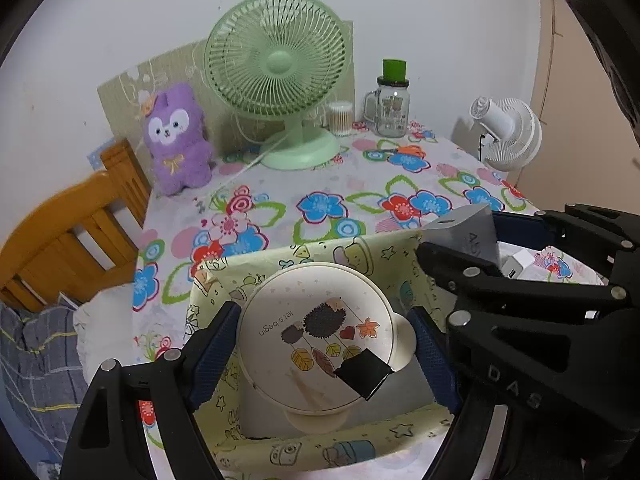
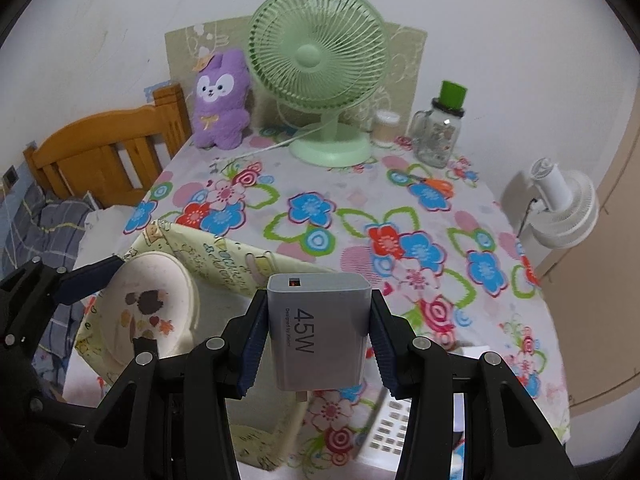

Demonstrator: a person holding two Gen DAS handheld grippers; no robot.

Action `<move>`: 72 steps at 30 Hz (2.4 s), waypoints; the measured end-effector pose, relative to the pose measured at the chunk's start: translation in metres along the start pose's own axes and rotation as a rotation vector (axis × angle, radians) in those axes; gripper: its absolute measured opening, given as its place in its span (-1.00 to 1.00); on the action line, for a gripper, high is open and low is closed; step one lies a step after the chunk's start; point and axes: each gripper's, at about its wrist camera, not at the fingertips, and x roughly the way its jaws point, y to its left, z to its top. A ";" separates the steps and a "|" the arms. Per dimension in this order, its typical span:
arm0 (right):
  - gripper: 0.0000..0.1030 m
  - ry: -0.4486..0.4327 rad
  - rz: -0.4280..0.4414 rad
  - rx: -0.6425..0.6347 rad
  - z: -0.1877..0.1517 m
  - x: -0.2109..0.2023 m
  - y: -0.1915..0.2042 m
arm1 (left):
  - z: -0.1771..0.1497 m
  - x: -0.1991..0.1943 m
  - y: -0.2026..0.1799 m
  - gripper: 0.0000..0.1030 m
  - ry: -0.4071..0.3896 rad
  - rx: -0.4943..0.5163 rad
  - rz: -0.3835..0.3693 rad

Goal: Organize rigid objects
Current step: 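Carry the disc with the left tool while the right tool carries the charger toward the yellow box, then open the left tool to drop the disc in the box while the right tool releases the charger inside, then withdraw both tools from the box and move toward the remote and grey case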

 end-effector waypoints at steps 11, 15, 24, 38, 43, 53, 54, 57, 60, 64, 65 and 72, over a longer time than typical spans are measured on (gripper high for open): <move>-0.03 0.053 0.035 -0.055 0.009 0.034 0.027 | -0.004 0.029 0.017 0.65 0.051 -0.012 0.010; -0.04 0.094 0.048 -0.044 0.008 0.051 0.029 | -0.007 0.042 0.020 0.65 0.077 -0.017 0.011; -0.03 0.143 0.054 -0.019 0.005 0.075 0.029 | -0.008 0.061 0.024 0.66 0.129 -0.045 -0.011; 0.39 0.084 0.018 -0.069 0.006 0.057 0.029 | -0.010 0.052 0.019 0.89 0.121 -0.058 0.010; 0.62 0.056 -0.015 -0.066 0.003 0.045 0.025 | -0.011 0.043 0.012 0.90 0.107 -0.054 0.012; 0.71 0.035 -0.023 -0.046 -0.007 0.023 0.011 | -0.013 0.025 -0.007 0.91 0.078 -0.043 0.015; 0.71 0.032 -0.024 -0.045 -0.008 0.021 0.009 | -0.014 0.023 -0.010 0.91 0.077 -0.042 0.013; 0.72 0.027 -0.033 -0.046 -0.012 0.015 0.005 | -0.014 0.021 -0.015 0.91 0.075 -0.040 0.012; 0.72 0.019 -0.041 -0.047 -0.016 0.009 0.001 | -0.015 0.016 -0.021 0.90 0.070 -0.037 0.009; 0.72 0.008 -0.045 -0.045 -0.020 0.001 -0.005 | -0.016 0.011 -0.030 0.90 0.062 -0.029 0.008; 0.72 0.006 -0.047 -0.046 -0.021 -0.001 -0.006 | -0.016 0.010 -0.032 0.90 0.061 -0.026 0.008; 0.72 -0.003 -0.065 -0.045 -0.029 -0.012 -0.015 | -0.018 0.004 -0.045 0.90 0.060 -0.027 -0.004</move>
